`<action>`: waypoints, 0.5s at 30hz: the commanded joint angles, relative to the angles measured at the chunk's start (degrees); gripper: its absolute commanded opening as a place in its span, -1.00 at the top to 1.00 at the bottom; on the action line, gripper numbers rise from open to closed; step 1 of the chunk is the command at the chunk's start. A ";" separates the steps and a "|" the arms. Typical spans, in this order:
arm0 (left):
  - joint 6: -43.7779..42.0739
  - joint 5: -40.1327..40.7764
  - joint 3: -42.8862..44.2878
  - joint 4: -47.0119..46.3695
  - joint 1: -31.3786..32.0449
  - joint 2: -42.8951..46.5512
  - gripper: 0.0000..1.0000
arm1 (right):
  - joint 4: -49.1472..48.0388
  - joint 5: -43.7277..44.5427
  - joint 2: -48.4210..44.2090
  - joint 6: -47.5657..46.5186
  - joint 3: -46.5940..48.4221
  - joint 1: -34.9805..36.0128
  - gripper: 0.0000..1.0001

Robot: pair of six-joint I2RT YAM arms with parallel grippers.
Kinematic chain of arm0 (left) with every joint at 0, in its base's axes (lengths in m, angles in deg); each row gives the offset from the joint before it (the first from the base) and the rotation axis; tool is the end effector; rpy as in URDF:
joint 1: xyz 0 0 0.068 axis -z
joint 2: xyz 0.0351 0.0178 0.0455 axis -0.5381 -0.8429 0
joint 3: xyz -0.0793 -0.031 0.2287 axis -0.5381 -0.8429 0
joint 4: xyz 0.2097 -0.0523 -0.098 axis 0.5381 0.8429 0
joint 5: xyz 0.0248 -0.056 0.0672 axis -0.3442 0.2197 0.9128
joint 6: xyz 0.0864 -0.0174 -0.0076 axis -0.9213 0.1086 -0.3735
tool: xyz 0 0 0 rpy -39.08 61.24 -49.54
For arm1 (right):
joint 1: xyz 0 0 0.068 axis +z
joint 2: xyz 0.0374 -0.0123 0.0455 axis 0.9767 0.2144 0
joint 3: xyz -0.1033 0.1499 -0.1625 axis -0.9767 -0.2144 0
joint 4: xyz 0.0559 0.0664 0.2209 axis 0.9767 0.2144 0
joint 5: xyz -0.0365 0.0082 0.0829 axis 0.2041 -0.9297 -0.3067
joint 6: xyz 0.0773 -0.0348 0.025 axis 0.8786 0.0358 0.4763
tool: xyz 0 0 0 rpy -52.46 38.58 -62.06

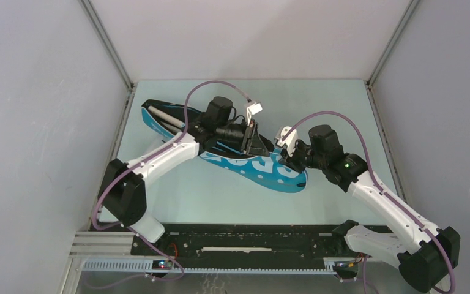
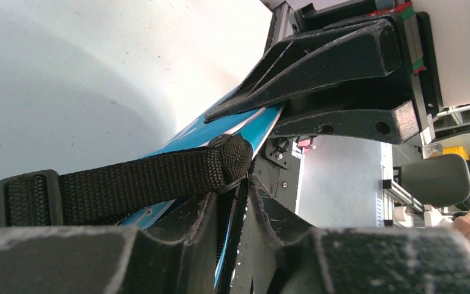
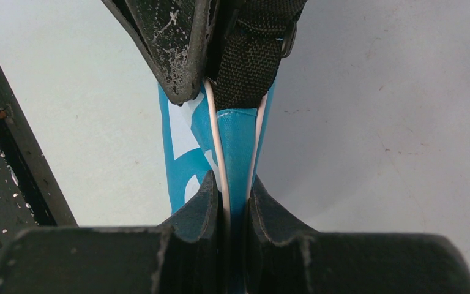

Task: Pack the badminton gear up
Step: Adjust the racket bag at the center of the board.

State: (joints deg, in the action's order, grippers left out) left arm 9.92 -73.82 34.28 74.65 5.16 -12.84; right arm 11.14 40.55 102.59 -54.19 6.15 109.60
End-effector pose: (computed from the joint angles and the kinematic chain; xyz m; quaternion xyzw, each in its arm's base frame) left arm 0.2459 -0.2662 0.2707 0.3398 0.7355 -0.5382 0.2323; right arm 0.1934 0.1517 0.2553 -0.5138 0.7137 0.1600 0.4484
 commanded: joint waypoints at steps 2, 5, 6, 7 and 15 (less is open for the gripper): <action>-2.64 -2.69 5.42 1.29 -0.23 -0.24 0.52 | 4.17 2.45 2.44 -1.41 -1.78 0.66 1.00; -2.53 -3.38 6.02 1.30 -0.93 -0.31 0.56 | 4.28 2.61 2.43 -1.57 -2.05 0.63 1.00; -2.35 -3.57 6.30 1.29 -1.18 -0.28 0.57 | 4.37 2.82 2.41 -1.78 -2.19 0.64 1.00; -1.99 -3.75 6.56 1.27 -1.43 -0.34 0.58 | 4.41 3.13 2.33 -1.84 -2.39 0.58 1.00; 3.10 -4.93 6.80 -0.36 -2.36 -0.85 0.73 | 4.67 3.96 1.01 -2.30 -3.04 -0.44 1.00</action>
State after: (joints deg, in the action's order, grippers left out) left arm 9.71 -75.76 38.07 77.03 3.28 -13.76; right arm 10.94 40.86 102.37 -54.24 6.13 109.56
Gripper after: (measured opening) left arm 0.176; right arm 0.209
